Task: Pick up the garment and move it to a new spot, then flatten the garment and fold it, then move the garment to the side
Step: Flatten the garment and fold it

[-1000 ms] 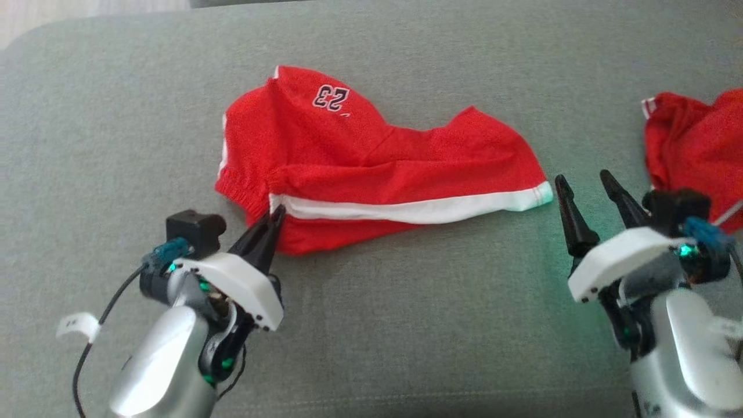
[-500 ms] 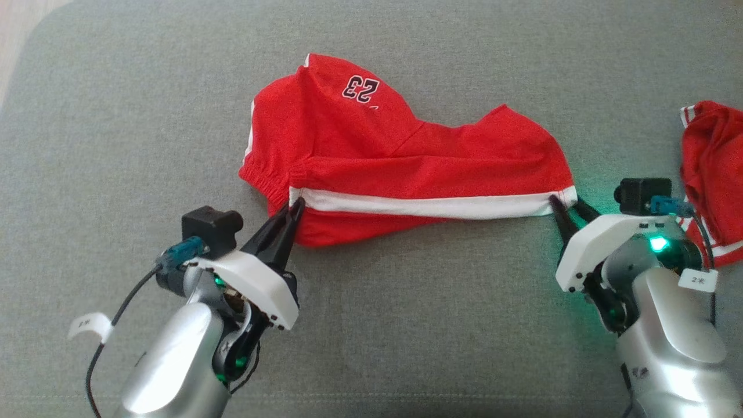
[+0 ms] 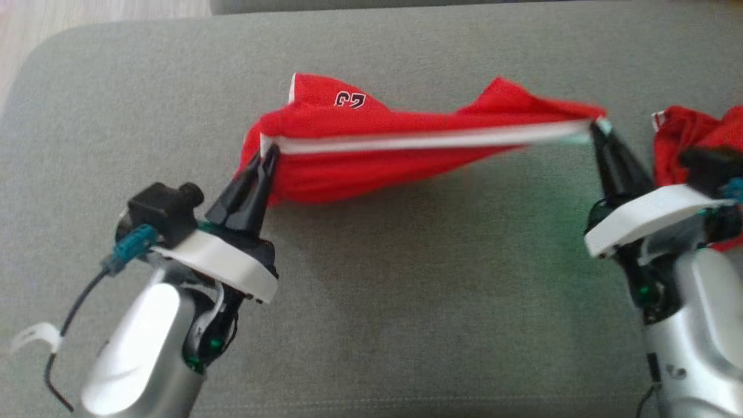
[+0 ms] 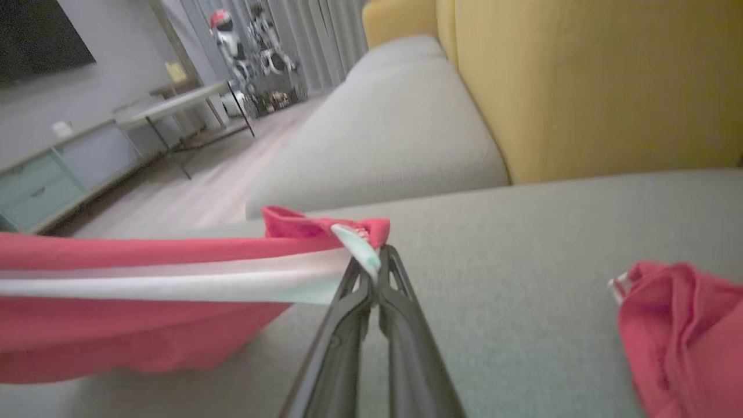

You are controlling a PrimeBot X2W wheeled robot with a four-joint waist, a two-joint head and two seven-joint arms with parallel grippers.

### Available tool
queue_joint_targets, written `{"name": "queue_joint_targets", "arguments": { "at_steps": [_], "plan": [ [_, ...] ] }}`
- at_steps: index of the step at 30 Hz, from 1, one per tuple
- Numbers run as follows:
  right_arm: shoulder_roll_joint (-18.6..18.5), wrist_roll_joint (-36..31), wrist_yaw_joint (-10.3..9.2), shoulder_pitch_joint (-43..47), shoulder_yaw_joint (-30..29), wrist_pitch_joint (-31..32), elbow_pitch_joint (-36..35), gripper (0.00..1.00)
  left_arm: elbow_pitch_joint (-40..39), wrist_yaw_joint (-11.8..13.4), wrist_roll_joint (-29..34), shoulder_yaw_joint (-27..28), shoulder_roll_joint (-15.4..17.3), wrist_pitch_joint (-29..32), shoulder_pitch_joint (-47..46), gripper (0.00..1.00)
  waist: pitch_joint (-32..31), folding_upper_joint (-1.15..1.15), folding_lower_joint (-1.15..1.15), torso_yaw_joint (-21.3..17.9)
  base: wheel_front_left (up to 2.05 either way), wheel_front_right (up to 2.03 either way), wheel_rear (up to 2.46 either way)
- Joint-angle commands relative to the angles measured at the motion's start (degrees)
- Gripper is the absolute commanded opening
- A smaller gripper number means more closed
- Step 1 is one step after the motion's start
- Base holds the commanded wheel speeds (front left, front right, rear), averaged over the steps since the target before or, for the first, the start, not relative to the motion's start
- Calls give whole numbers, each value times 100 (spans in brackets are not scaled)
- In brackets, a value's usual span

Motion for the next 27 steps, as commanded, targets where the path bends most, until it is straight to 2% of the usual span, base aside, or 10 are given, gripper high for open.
{"name": "queue_joint_targets", "arguments": {
  "at_steps": [1,10,11,14,20,27],
  "plan": [
    [-55,59,-4,-49,41,-10,-271,0,-246,28,47,257,160,-7,-216,0,-56,0,0,-46,0,0,0],
    [66,514,-4,-197,-461,674,-2415,0,-1653,264,144,676,665,420,-596,0,-352,0,0,-186,0,0,0],
    [68,489,-4,-306,-615,808,-2838,0,-1936,297,187,756,773,536,-743,0,-428,0,0,-206,0,0,0],
    [84,442,-4,-471,-834,983,-3347,0,-2308,352,241,865,905,720,-958,0,-519,0,0,-235,0,0,0],
    [198,384,-4,-676,-1173,1290,-3912,0,-2746,445,233,986,1014,1009,-1205,0,-642,0,0,-278,0,0,0],
    [308,361,-4,-739,-1276,1476,-3902,0,-2661,457,90,927,879,1034,-1309,0,-619,0,0,-289,0,0,0]
  ]
}}
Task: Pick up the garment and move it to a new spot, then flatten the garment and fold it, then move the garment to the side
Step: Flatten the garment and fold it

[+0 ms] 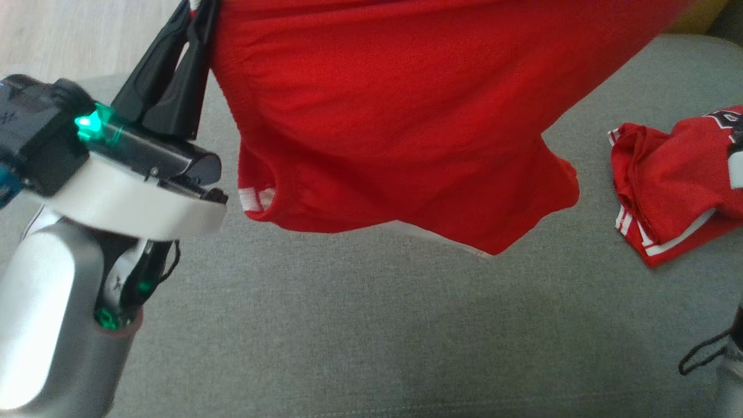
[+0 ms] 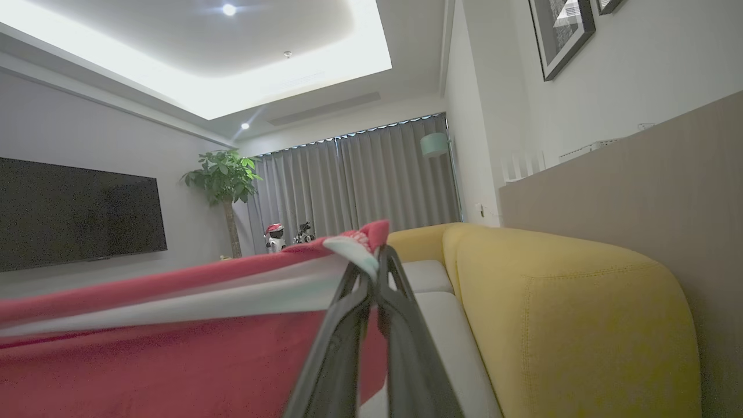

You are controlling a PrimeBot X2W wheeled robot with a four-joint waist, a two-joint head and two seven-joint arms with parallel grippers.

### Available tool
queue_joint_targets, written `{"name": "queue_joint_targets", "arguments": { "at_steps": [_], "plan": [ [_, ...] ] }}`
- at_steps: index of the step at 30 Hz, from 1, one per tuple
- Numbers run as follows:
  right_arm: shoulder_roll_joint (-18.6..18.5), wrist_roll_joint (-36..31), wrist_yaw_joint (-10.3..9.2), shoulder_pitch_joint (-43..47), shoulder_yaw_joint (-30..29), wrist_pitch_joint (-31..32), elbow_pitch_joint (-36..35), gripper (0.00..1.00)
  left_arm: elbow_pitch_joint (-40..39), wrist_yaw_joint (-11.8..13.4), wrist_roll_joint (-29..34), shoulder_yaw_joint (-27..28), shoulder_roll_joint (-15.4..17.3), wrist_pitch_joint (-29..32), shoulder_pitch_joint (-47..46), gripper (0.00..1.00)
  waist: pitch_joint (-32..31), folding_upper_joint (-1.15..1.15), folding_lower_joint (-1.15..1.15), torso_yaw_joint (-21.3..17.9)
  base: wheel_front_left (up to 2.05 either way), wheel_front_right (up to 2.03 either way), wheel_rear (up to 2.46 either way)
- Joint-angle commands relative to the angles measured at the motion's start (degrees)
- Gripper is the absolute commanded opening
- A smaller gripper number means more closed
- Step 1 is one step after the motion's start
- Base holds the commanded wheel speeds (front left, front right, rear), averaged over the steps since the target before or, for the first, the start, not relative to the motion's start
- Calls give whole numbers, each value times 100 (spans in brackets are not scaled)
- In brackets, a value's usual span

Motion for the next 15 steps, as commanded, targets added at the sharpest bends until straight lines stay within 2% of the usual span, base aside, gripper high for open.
{"name": "queue_joint_targets", "arguments": {
  "at_steps": [1,7,14,15],
  "plan": [
    [11,-67,-5,-282,26,61,-86,0,0,35,-80,294,108,-40,-444,0,36,0,0,14,0,0,0],
    [-9,-106,-5,-722,95,-85,550,0,797,-195,-222,249,-164,-456,-1075,0,379,0,0,59,0,0,0],
    [-51,164,-5,-2440,438,-777,2128,0,2548,-530,-18,217,-607,-1477,-2772,0,1191,0,0,129,0,0,0],
    [-51,164,-5,-2440,438,-777,2128,0,2548,-530,-18,217,-607,-1477,-2772,0,1191,0,0,129,0,0,0]
  ]
}}
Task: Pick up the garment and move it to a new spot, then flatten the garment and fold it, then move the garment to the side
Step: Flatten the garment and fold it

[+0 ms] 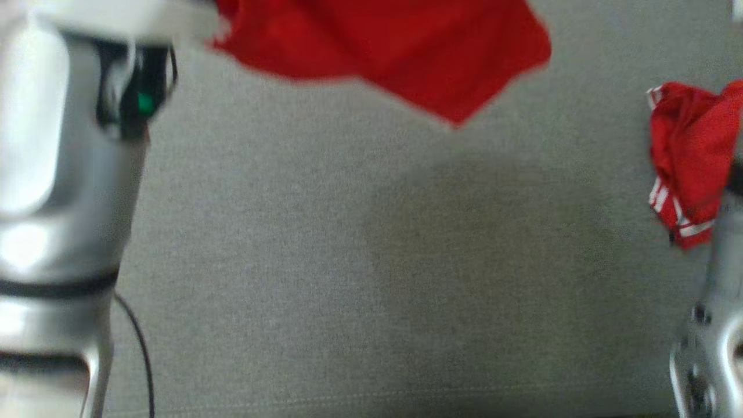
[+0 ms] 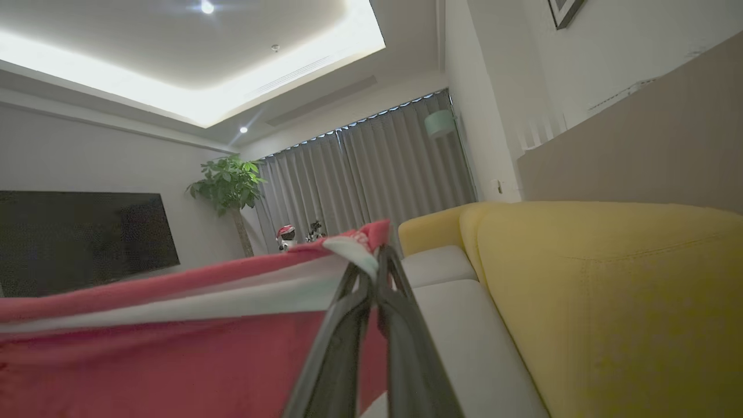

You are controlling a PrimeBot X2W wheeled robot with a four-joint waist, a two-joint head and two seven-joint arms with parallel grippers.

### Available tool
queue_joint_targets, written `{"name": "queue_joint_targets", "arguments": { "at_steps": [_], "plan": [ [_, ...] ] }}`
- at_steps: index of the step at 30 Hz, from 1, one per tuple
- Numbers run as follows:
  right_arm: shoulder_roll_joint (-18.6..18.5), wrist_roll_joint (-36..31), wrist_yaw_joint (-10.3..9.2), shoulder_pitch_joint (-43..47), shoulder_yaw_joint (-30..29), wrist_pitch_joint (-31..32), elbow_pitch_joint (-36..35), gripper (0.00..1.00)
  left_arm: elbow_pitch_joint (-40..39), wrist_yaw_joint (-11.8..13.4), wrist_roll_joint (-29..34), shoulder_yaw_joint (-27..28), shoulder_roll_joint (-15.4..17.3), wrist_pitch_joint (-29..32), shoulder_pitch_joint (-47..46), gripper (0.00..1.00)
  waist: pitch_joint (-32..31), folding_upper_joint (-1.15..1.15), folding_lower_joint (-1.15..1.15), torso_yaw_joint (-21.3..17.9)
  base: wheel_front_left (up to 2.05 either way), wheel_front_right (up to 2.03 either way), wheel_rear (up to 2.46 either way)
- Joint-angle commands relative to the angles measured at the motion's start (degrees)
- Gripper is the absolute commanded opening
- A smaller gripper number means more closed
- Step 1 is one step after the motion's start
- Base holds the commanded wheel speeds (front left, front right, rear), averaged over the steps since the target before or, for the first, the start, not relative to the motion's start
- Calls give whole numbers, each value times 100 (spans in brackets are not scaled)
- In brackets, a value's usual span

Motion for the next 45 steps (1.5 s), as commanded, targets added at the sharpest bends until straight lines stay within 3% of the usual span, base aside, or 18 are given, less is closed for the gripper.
{"name": "queue_joint_targets", "arguments": {
  "at_steps": [1,10,15,19,25,32,38,45],
  "plan": [
    [13,112,-5,-305,138,-87,-54,0,4,-12,40,274,161,-60,-358,0,314,0,0,58,0,0,0],
    [127,-199,-5,-1986,1385,-1236,2897,0,3082,-119,205,365,-341,-317,-1845,0,904,0,0,-16,0,0,0],
    [302,-416,-5,-2273,2030,-1670,4344,0,4376,-177,132,424,-585,-324,-1926,0,1083,0,0,-31,0,0,0],
    [354,-349,-5,-2157,2535,-1954,5101,0,4814,-234,126,484,-696,-325,-1620,0,1115,0,0,6,0,0,0],
    [369,-182,-5,-1609,3107,-2382,5671,0,4688,-303,154,711,-788,-326,-794,0,1045,0,0,17,0,0,0],
    [363,-84,-5,-403,3305,-2728,5688,0,3664,-291,474,967,-862,-326,777,0,781,0,0,-55,0,0,0],
    [155,96,-5,906,2867,-2789,4977,0,2501,-293,684,1172,-908,-327,2283,0,451,0,0,-76,0,0,0],
    [-13,-361,-5,2534,2111,-2769,3769,0,1599,-347,762,1164,-752,-327,3747,0,-1,0,0,-138,0,0,0]
  ]
}}
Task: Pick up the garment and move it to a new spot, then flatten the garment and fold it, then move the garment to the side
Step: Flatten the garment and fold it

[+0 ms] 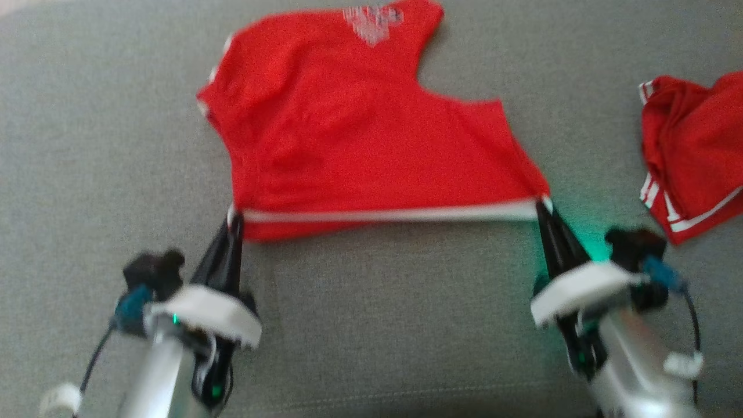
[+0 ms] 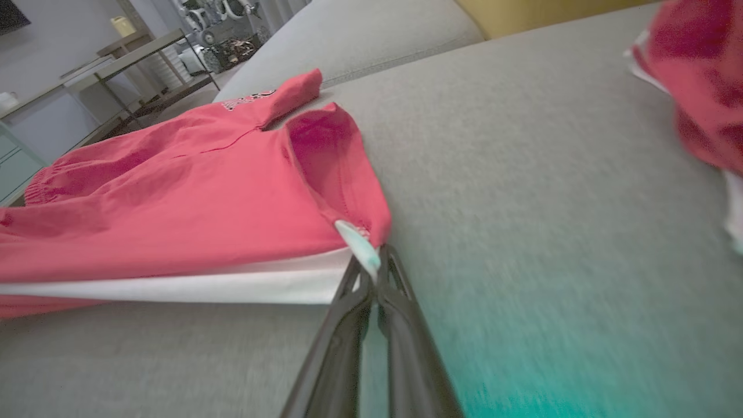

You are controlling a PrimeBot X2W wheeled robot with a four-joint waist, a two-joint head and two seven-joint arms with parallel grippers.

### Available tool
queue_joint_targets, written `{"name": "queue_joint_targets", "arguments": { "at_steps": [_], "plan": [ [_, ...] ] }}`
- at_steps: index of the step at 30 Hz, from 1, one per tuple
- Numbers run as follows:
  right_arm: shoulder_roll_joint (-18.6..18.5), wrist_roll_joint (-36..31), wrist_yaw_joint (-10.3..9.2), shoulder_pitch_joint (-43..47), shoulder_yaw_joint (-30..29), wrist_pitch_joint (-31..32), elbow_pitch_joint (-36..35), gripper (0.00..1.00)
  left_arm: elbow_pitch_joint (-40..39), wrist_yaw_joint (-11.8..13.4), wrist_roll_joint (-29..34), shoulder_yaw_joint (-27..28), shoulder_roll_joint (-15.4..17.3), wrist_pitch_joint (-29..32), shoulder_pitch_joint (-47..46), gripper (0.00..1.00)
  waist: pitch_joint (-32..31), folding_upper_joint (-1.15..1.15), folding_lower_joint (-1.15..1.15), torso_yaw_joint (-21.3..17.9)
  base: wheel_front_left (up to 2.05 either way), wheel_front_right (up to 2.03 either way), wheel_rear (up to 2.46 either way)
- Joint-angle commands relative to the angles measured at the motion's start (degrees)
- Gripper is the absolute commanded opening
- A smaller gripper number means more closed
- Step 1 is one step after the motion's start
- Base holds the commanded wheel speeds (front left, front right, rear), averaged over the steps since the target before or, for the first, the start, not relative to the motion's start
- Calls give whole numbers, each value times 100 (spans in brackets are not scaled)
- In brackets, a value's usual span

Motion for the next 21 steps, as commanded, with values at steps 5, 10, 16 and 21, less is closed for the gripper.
{"name": "queue_joint_targets", "arguments": {
  "at_steps": [5,10,16,21],
  "plan": [
    [178,-502,-5,1318,-625,536,-1547,0,-876,121,76,183,329,116,755,0,-441,0,0,-52,0,0,0],
    [343,-832,-5,2669,-1009,1511,-3301,0,-1860,346,61,127,365,590,1566,0,-685,0,0,-36,0,0,0],
    [374,-721,-5,3999,-1281,2380,-4879,0,-3114,664,-29,128,403,1223,2578,0,-920,0,0,-8,0,0,0],
    [375,-672,-5,4347,-1451,2652,-5368,0,-3802,869,-26,101,402,1557,3004,0,-998,0,0,43,0,0,0]
  ]
}}
